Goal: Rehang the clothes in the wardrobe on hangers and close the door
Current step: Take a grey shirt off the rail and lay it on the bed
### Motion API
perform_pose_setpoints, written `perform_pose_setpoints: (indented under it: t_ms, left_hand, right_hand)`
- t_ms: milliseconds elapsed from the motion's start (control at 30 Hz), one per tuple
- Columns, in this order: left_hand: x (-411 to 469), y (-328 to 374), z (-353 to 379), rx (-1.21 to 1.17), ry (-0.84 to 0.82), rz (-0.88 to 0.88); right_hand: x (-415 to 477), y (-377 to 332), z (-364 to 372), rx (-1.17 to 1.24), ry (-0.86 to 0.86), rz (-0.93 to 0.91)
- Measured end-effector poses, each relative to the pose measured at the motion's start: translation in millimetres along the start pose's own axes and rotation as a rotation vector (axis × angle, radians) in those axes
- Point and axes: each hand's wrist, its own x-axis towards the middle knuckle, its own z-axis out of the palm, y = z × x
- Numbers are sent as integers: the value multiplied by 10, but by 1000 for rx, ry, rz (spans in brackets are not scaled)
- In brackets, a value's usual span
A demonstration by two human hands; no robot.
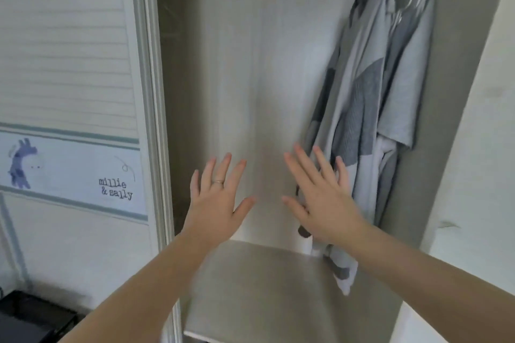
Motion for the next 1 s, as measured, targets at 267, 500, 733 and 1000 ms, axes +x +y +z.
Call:
perform_pose_setpoints:
  t_ms: [267,500,733,1000]
  left_hand:
    - [1556,134,-302,40,165,152]
    - [2683,448,-238,-85,242,259]
    - [3619,802,-56,-262,229,340]
    - [4573,1205,141,-486,164,428]
  right_hand:
    - [1199,623,-584,-140,209,3]
    - [2119,1183,-1243,-305,332,66]
    - [2652,1591,-1797,-348,395,174]
    - [2960,1850,-1946,-419,356,357]
